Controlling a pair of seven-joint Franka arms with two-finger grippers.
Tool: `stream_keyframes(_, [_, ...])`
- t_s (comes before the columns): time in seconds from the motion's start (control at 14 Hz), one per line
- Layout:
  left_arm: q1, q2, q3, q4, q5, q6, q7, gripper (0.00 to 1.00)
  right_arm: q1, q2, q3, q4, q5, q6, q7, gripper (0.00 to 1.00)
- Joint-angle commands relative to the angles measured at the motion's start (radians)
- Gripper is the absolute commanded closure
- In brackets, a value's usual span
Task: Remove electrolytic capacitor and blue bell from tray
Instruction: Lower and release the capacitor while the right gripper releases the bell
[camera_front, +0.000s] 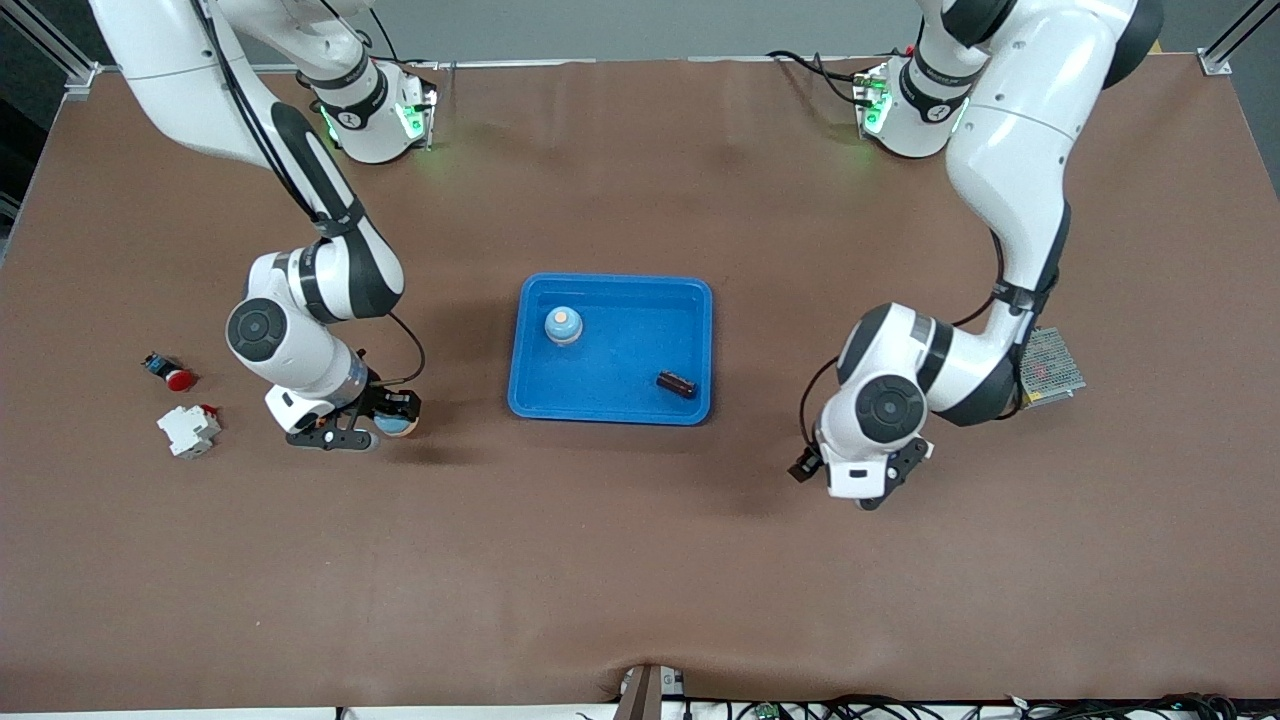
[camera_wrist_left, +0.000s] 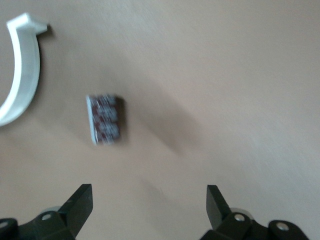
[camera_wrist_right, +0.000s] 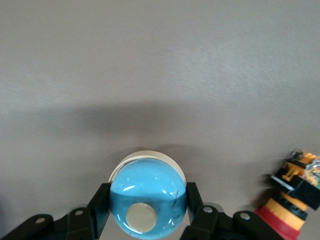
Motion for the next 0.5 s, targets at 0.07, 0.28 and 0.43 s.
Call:
stream_keyframes(0.07, [-0.128, -0.040, 0.005, -0.009, 0.028, -0.031, -0.248, 0.00, -0.070, 0.002, 0.017, -0.034, 0.070, 0.032, -0.153, 1.00])
stream_keyframes(0.28, [-0.204, -0.037, 0.007, 0.009, 0.012, -0.031, -0.324, 0.00, -0.104, 0.017, 0.016, -0.040, 0.179, 0.032, -0.292, 1.00])
stream_keyframes(0.43, [-0.246, -0.014, 0.005, 0.014, 0.021, -0.019, -0.428, 0.00, -0.106, 0.025, 0.016, -0.040, 0.246, 0.032, -0.348, 1.00])
